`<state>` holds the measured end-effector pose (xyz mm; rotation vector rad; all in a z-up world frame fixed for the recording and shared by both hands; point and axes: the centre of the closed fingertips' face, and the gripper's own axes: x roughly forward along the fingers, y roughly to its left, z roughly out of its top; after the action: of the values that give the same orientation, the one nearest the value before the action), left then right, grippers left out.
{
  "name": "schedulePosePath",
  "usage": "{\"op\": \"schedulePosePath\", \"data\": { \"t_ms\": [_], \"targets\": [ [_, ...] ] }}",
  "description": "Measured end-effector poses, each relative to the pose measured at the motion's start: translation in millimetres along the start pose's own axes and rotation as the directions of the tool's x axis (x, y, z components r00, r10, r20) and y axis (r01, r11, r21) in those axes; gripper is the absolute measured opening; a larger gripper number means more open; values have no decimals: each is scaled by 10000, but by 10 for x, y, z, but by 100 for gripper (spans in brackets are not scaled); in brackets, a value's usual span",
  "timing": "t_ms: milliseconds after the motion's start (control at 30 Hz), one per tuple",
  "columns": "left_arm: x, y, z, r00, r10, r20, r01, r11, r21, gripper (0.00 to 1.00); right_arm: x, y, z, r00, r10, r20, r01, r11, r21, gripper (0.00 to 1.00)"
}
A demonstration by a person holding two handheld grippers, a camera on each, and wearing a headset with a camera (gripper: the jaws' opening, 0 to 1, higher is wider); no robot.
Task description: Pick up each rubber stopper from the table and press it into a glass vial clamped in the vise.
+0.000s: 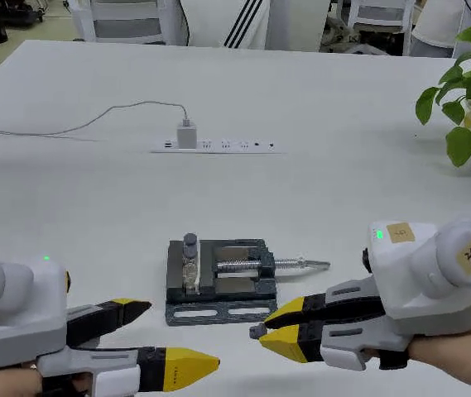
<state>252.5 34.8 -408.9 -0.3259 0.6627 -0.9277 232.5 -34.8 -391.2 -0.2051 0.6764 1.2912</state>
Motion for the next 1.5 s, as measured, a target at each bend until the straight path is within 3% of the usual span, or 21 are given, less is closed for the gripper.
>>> {"op": "schedulePosePath", "data": {
  "t_ms": [67, 100, 133, 233, 400, 633, 700, 867, 967, 1100, 1200, 1300, 1500],
  "targets": [
    [-21, 47, -34, 9994, 282, -210, -262, 9955, 911, 99, 15, 4, -15, 9999, 88, -143, -87, 9999, 115, 5],
    [-27, 63, -54, 9985, 439, -330, -401, 9933, 1084, 99, 19, 0, -17, 9998, 94, -198, -91, 9998, 153, 5],
    [-43, 113, -75, 9953, 841, -484, -759, 9857, 1506, 99, 21, -7, -12, 9996, 100, -245, -97, 9999, 140, 5],
    [-64, 158, -118, 9906, 1132, -771, -925, 9682, 2323, 99, 27, -46, -9, 9989, 82, -464, -80, 10000, 51, 5],
    [-112, 129, -45, 9891, 1278, -732, -1025, 9543, 2808, 99, 57, -129, 18, 9954, 136, -950, -160, 9996, -247, 5],
    [-185, 196, 92, 9781, 2015, -514, -1650, 9026, 3975, 98, 107, -256, 111, 9857, 218, -1673, -393, 9941, -1015, 5],
    [-199, 212, 108, 9764, 2113, -446, -1759, 8980, 4032, 98, 121, -291, 147, 9833, 235, -1806, -449, 9923, -1152, 5],
    [-238, 244, 118, 9728, 2301, -272, -1953, 8774, 4383, 98, 157, -382, 216, 9667, 216, -2549, -763, 9754, -2070, 5],
    [-247, 246, 83, 9720, 2338, -236, -2000, 8760, 4390, 97, 200, -440, 242, 9521, 177, -3053, -996, 9618, -2548, 5],
    [-245, 231, 65, 9723, 2337, -94, -2075, 8806, 4261, 95, 263, -509, 257, 9244, 10, -3815, -1413, 9298, -3398, 5],
    [-246, 236, 38, 9719, 2353, -109, -2096, 8851, 4155, 94, 311, -526, 297, 9135, -49, -4068, -1617, 9132, -3741, 5],
    [-250, 240, -1, 9716, 2358, -188, -2070, 8860, 4149, 93, 355, -561, 329, 8964, -146, -4430, -1895, 8909, -4128, 5],
    [-247, 190, -87, 9756, 2161, -384, -1819, 8940, 4095, 90, 464, -578, 401, 8777, -231, -4787, -2319, 8537, -4663, 5]
  ]
}}
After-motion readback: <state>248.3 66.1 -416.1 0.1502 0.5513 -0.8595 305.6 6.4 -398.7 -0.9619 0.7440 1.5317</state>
